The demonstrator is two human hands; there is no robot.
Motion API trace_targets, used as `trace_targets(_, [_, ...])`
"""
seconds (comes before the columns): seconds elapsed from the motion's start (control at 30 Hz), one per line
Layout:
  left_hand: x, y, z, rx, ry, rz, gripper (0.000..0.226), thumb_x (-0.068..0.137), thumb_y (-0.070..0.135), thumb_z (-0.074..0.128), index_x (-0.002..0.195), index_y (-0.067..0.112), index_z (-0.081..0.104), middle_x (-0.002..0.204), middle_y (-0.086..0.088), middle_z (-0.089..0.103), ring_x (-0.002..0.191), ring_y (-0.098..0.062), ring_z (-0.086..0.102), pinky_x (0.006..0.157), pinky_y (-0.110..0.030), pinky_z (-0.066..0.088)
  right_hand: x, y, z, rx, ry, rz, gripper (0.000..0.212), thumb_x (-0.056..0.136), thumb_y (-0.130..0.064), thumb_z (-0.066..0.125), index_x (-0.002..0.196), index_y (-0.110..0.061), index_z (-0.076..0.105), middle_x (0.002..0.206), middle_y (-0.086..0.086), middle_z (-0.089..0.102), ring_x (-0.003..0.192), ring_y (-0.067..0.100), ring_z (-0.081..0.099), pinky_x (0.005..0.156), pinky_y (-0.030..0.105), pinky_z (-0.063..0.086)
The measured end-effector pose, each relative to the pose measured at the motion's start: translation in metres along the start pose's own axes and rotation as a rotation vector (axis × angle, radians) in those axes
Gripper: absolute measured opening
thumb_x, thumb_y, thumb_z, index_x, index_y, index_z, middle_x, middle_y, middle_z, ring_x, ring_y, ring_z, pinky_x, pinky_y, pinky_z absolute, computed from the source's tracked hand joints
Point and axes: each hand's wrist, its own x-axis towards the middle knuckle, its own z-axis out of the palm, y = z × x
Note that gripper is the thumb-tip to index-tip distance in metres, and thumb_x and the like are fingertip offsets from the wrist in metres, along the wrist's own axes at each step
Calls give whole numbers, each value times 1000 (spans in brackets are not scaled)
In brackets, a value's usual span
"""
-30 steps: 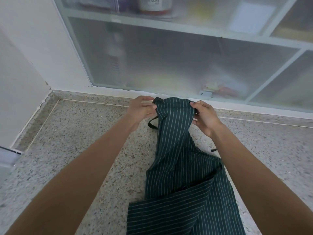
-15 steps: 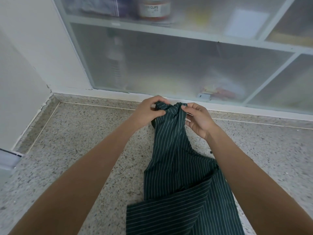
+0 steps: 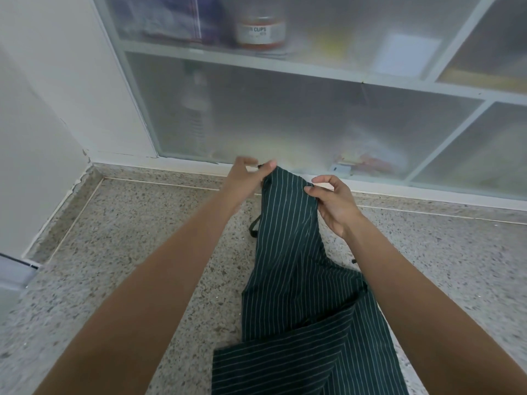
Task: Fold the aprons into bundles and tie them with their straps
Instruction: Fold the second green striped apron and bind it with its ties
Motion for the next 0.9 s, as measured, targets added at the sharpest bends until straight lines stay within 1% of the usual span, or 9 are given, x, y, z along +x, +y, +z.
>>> trace_targets(0.07, [-4,-13,2,-51,-99,-147,65,78,46,68,128,12,47,123,-6,57,107,-20,58,91,-33,50,-3,-1,0,40,-16,-13,33,86,14,52,107,-12,52,100,15,58,79,18,63,60,21,54])
trace_targets(0.13, [-7,-17,2,-180,-112,-119,46,84,28,67,123,8,53,109,-3,63,91,-12,62,77,-21,51,-5,-1,-1,50,-70,-22,43,87,16,48,118,-14,54,112,16,55,86,19,63,64,21,55])
trace_targets(0.23, [-5,-15,-3,-238,-34,36,18,87,15,63,104,8,60,100,-6,66,85,-11,64,81,-23,54,-6,-3,-4,-60,-167,-61,46,87,17,44,119,-13,59,130,12,52,107,15,58,84,23,52])
trace_targets(0.3, [-6,-8,-5,-233,-16,104,5,88,11,62,86,13,57,91,-3,67,79,-10,65,72,-17,55,-9,-7,-6,-203,-195,-135,44,86,16,47,116,-13,60,131,2,55,117,6,51,99,22,41])
trace_targets(0.43, [-7,-1,-4,-143,54,211,12,90,9,60,83,18,55,86,0,69,79,-12,66,74,-22,55,-12,-18,-6,-535,-99,-311,40,85,10,57,117,-12,62,118,-6,59,93,4,58,89,8,42])
trace_targets(0.53, [-6,-2,-1,-90,112,224,13,88,13,63,82,20,54,86,-2,69,86,-20,67,84,-36,55,-5,-17,-6,-682,-11,-380,35,86,3,62,116,-15,64,115,-5,60,107,10,54,98,21,41])
trace_targets(0.7, [3,0,-7,0,211,226,19,79,18,74,77,22,55,82,3,65,84,-15,64,82,-29,49,-2,-13,0,-732,-88,-417,35,92,7,49,122,-9,59,117,-4,57,107,4,51,78,-3,40])
trace_targets(0.83, [21,-2,-10,-21,236,159,18,82,13,71,81,18,53,88,-5,67,62,-8,60,64,-20,51,15,-4,8,-843,-58,-450,40,95,4,44,128,-15,55,129,0,56,114,10,51,102,22,42])
trace_targets(0.9, [29,-8,-7,-105,228,101,15,86,8,66,94,12,53,104,-12,65,71,-11,65,69,-19,53,24,6,10,-898,4,-433,43,95,-1,48,135,-18,49,138,3,48,124,18,48,109,34,37])
